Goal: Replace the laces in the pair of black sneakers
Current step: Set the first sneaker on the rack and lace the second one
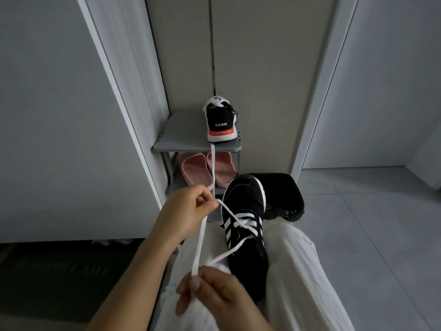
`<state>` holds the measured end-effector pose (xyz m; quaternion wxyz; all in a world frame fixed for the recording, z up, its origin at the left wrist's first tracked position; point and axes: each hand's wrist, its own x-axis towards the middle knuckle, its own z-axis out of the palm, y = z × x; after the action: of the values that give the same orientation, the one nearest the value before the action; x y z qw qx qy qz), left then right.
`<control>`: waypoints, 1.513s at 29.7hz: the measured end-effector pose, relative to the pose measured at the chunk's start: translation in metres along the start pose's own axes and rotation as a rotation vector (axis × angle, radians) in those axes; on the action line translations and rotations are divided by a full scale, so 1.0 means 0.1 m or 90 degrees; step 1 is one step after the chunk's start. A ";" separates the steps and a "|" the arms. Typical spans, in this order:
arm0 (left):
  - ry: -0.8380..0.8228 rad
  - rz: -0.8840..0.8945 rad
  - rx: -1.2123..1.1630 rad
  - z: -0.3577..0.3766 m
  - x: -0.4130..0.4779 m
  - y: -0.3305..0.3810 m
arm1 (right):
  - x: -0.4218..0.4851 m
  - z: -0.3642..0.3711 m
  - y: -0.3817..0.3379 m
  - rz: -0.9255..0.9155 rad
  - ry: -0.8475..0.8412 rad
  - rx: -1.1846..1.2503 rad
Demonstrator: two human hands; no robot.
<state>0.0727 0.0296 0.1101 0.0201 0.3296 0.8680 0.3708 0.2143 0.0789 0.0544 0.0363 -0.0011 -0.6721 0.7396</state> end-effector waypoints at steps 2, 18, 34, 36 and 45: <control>-0.074 -0.074 -0.047 0.00 -0.07 -0.08 | 0.04 -0.06 -0.04 -0.027 0.041 0.046; -0.285 -0.308 -0.549 0.00 -0.56 -0.14 | 0.05 -0.14 -0.08 0.103 -0.028 0.091; 0.037 -0.066 -0.219 -0.13 -0.32 -0.31 | -0.04 -0.45 -0.35 0.106 -0.013 -0.031; -0.223 0.010 -0.305 0.01 -0.52 -0.05 | -0.03 -0.46 -0.32 0.117 0.009 -0.058; -0.090 0.006 -0.239 -0.27 -0.43 -0.44 | -0.07 -0.70 -0.26 0.153 0.031 -0.091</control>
<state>0.0743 -0.0352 0.0914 0.1404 0.3489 0.7785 0.5025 0.2262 0.1506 0.0735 -0.0364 -0.1024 -0.7168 0.6887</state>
